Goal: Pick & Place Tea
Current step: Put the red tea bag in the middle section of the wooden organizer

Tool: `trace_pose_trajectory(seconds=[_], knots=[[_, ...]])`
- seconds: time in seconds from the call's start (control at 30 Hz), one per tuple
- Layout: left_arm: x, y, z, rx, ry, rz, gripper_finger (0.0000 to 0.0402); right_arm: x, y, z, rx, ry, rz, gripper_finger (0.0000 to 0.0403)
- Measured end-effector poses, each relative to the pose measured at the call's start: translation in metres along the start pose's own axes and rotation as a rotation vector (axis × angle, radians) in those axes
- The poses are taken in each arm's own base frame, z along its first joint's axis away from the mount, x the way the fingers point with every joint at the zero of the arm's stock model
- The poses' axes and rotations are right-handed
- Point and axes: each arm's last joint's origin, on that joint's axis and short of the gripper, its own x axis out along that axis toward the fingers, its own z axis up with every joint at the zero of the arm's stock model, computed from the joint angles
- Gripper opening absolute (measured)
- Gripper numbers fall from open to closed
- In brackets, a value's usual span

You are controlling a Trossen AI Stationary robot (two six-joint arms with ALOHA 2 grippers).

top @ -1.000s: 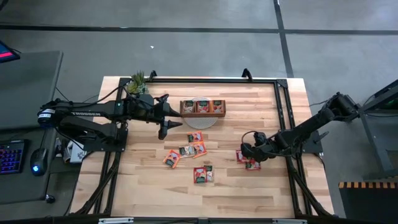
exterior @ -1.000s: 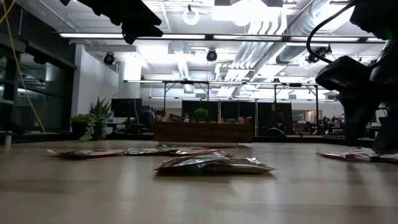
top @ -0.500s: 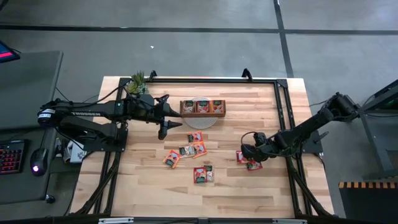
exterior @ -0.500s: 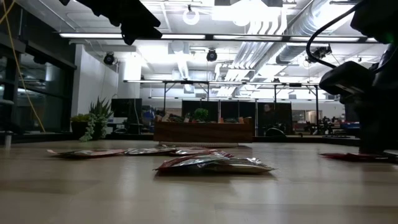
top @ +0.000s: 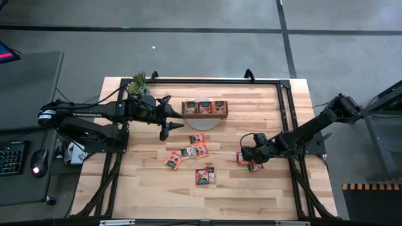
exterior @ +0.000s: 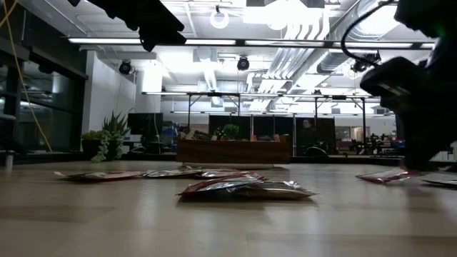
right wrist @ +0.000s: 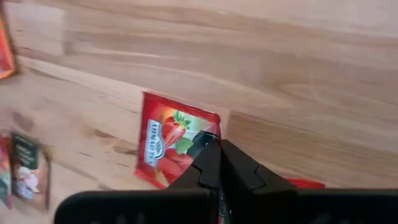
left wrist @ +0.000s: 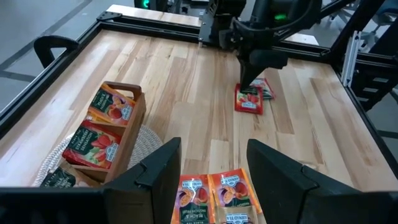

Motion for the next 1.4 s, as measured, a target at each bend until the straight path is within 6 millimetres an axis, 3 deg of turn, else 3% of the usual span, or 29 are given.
trace_pose_trajectory(seconds=[0.23, 0.47, 0.67, 0.83, 1.1, 1.4], knots=[[0.0, 0.0, 0.0, 0.003, 0.0, 0.0, 0.0182, -0.024, 0.023, 0.001, -0.065, -0.047, -0.007, 0.0], [0.0, 0.0, 0.0, 0.003, -0.005, 0.0, 0.0182, -0.066, 0.055, 0.009, -0.187, -0.128, -0.052, 0.0], [0.0, 0.0, 0.001, 0.001, -0.008, -0.001, 0.0182, -0.103, 0.081, 0.028, -0.372, -0.156, -0.065, 0.0], [0.0, 0.0, 0.003, -0.001, -0.035, -0.003, 0.0182, -0.122, 0.099, 0.052, -0.521, -0.158, -0.035, 0.0], [0.0, 0.0, 0.005, -0.048, -0.054, -0.004, 0.0182, -0.129, 0.108, 0.091, -0.681, -0.16, -0.015, 0.0], [0.0, 0.0, 0.005, -0.052, -0.053, -0.003, 0.0182, -0.124, 0.118, 0.138, -0.881, -0.167, 0.15, 0.0]])
